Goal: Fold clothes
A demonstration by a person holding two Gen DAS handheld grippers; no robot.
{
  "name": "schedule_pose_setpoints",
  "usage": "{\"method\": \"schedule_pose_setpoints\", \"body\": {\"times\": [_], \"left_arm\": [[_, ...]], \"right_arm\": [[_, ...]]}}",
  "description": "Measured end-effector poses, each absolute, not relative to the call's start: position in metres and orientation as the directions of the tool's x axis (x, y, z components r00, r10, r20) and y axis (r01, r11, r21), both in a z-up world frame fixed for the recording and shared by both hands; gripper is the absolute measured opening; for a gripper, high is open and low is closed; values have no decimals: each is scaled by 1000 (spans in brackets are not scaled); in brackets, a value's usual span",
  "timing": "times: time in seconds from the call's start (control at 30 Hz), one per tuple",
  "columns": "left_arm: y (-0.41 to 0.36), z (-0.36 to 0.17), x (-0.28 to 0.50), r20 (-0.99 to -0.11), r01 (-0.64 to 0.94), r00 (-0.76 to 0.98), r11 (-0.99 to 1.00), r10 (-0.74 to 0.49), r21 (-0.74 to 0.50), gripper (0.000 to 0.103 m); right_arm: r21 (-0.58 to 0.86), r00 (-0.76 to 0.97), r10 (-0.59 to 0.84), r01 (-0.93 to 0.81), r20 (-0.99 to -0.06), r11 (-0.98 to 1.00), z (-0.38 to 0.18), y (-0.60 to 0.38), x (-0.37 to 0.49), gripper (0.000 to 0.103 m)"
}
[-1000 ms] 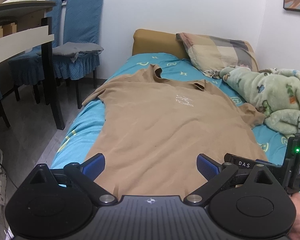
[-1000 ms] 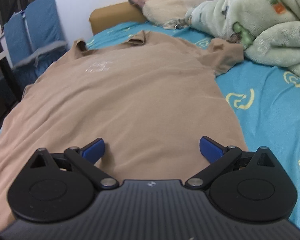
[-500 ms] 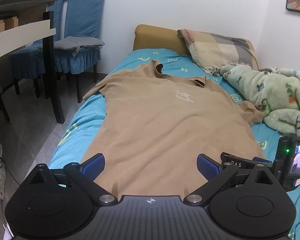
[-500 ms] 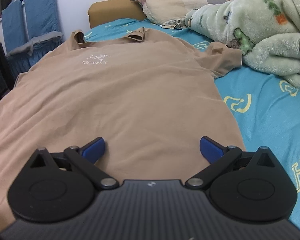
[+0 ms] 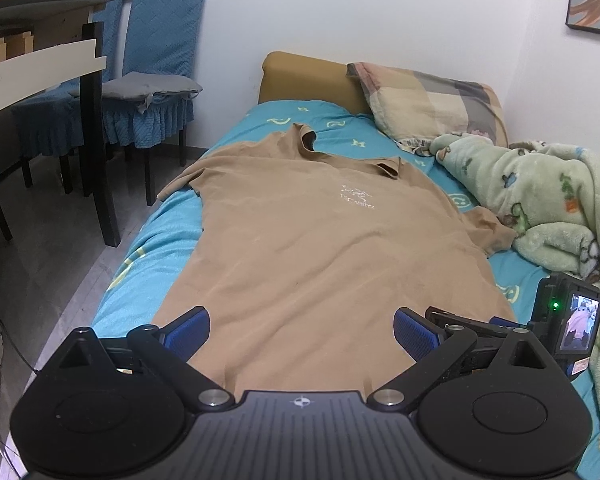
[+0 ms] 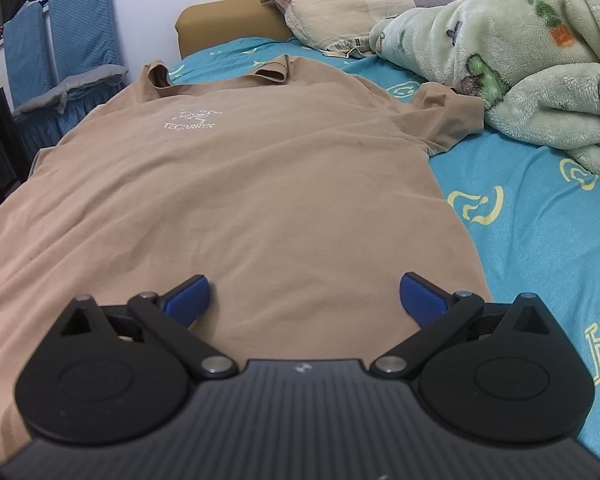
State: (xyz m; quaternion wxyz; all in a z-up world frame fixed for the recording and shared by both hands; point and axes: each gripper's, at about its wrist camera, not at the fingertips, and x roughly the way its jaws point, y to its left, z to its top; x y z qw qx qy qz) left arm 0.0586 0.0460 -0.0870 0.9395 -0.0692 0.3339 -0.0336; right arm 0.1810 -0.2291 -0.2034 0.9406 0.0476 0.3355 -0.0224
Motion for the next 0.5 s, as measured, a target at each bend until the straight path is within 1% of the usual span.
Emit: {"method": "schedule_pose_setpoints", "body": {"times": [0.5], "left_arm": [[45,-86,59,-614,38,779,987,-129,-159,100]], "right_arm": [[75,774,-10,74,-633,994,-203,-229,181,103]]}}
